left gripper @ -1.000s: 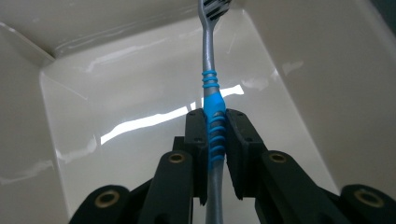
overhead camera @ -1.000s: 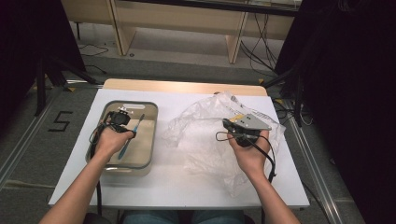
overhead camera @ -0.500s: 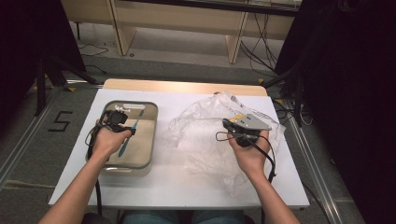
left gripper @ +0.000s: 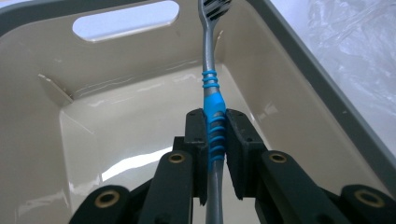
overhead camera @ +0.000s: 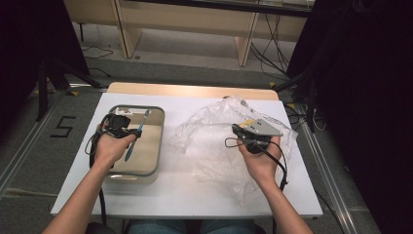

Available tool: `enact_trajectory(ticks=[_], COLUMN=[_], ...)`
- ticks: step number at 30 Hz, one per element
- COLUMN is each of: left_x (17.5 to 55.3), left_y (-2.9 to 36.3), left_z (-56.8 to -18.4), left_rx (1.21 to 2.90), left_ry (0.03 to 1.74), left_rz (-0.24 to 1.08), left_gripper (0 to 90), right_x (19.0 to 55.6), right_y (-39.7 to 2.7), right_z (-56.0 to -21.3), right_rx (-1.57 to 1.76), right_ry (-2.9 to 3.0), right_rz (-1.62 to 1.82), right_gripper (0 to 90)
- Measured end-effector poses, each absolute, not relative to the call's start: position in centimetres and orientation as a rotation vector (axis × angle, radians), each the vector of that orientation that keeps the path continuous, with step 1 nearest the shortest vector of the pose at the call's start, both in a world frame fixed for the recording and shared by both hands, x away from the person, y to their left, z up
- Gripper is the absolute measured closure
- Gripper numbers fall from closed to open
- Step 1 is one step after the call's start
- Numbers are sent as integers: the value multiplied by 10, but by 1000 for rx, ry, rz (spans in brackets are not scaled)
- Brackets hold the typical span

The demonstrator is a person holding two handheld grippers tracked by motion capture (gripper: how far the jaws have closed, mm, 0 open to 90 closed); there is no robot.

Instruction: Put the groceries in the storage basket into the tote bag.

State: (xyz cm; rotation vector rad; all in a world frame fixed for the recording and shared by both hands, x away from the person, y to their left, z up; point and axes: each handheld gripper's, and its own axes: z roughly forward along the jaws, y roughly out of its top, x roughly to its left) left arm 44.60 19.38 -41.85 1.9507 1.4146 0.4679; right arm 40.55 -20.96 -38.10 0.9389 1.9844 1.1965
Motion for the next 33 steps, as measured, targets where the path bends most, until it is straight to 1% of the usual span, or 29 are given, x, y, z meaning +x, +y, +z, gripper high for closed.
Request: enact_trajectory(ticks=[9,33], left_x=[439,425], left_y=[192,181], left_z=[-411,-389], left_rx=[1911,1872], left_ry=[1382,1307], left_rz=[494,531], left_gripper=[791,791], right_x=[406,405], right_y=[-210,-209], right_z=[-381,-381], right_rx=[937,937], right_ry=[1983,1986], right_rz=[1196,1197], right_gripper=[900,900])
